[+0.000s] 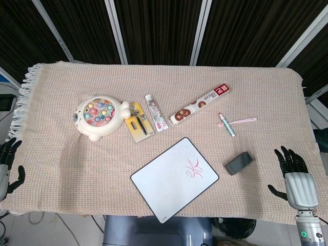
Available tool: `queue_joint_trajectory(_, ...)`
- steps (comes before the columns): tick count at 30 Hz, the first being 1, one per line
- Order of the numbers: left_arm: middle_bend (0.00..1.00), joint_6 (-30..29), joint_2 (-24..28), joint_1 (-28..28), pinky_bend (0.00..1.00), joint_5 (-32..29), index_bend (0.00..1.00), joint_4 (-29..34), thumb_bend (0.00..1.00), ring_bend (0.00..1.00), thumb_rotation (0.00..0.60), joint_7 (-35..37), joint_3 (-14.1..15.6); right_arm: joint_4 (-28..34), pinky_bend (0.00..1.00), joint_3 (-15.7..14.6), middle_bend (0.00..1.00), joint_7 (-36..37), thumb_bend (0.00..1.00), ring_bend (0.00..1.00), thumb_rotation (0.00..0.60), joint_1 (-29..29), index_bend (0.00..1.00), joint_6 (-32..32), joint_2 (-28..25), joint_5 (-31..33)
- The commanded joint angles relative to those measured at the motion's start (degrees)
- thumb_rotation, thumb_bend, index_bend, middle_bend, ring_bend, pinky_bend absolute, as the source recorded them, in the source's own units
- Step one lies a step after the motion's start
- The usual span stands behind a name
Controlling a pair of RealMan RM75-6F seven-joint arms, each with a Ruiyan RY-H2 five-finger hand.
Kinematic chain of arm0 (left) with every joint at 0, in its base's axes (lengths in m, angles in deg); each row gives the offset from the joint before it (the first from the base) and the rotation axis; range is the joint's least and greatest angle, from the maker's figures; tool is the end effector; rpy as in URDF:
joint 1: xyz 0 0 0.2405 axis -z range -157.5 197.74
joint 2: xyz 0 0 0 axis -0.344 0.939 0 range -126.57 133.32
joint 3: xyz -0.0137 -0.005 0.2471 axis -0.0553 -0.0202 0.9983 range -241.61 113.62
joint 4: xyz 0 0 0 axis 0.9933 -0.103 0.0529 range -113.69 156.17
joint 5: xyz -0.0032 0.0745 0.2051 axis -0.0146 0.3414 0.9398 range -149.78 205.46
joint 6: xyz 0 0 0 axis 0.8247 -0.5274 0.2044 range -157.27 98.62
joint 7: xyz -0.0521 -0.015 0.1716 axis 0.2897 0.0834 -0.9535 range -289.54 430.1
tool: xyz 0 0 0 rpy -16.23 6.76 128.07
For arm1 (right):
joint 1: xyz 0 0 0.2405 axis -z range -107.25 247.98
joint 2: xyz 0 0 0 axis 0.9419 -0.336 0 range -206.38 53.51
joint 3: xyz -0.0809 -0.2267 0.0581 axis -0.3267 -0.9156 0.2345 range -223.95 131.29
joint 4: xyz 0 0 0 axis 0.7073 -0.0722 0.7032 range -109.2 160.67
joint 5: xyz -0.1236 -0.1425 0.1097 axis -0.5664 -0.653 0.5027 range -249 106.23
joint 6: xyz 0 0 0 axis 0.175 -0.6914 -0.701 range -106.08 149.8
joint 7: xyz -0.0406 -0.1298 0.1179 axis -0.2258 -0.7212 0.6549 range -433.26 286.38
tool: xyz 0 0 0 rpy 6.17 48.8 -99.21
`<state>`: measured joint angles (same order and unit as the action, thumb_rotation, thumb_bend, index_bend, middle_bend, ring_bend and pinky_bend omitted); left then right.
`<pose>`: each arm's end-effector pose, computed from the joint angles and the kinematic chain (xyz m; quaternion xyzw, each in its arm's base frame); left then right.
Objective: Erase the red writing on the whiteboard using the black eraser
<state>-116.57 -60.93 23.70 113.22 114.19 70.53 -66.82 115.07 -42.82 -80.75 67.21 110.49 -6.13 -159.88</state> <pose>-0.3077 0.2098 0.1524 -0.5760 -0.3908 -0.3977 0.5977 -0.3000 -0.2100 0.1277 0.5987 -0.3454 0.3876 0.6099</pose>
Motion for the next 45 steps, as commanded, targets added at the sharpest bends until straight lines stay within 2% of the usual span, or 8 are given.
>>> queue_joint_trajectory(1, 0.00, -0.07, 0.04, -0.03, 0.05, 0.06, 0.05, 0.00, 0.60, 0.03, 0.600, 0.03, 0.00, 0.09, 0.12, 0.01, 0.00, 0.01, 0.06, 0.00, 0.600, 0.03, 0.00, 0.09, -0.04, -0.04)
queue_joint_trajectory(19, 0.00, 0.10, 0.00, 0.00, 0.05, -0.01, 0.05, -0.09, 0.60, 0.03, 0.600, -0.13, 0.00, -0.50, 0.12, -0.09, 0.00, 1.23, 0.06, 0.00, 0.600, -0.33, 0.00, -0.66, -0.47, -0.26)
queue_joint_trajectory(26, 0.00, 0.29, -0.02, 0.07, 0.05, -0.07, 0.05, -0.03, 0.60, 0.03, 0.600, -0.23, 0.00, -1.91, 0.12, -0.77, 0.00, 3.71, 0.06, 0.00, 0.600, -1.06, 0.00, -1.74, -0.93, -1.60)
queue_joint_trajectory(30, 0.00, 0.16, -0.05, 0.02, 0.05, -0.04, 0.05, 0.23, 0.60, 0.03, 0.600, -0.18, -0.02, -3.20, 0.12, -2.09, 0.00, 7.63, 0.06, 0.00, 0.600, -2.25, 0.00, -3.86, -1.64, -3.55)
queue_joint_trajectory(34, 0.00, 0.02, -0.05, -0.06, 0.05, -0.06, 0.05, 0.25, 0.60, 0.03, 0.600, -0.20, -0.05, -5.90, 0.12, -3.27, 0.00, 13.26, 0.06, 0.00, 0.600, -3.75, 0.00, -5.21, -1.93, -6.28)
queue_joint_trajectory(38, 0.00, 0.14, -0.10, -0.02, 0.05, -0.14, 0.05, 0.28, 0.60, 0.03, 0.600, -0.15, -0.07, -11.54, 0.12, -4.04, 0.01, 18.60, 0.06, 0.00, 0.600, -6.25, 0.00, -7.93, -1.53, -8.26)
queue_joint_trajectory(45, 0.00, 0.01, -0.53, 0.06, 0.05, 0.10, 0.05, 0.14, 0.60, 0.03, 0.600, -0.83, -0.08, -20.36, 0.12, -5.04, 0.09, 23.68, 0.08, 0.07, 0.600, -10.07, 0.00, -9.80, 1.31, -12.08)
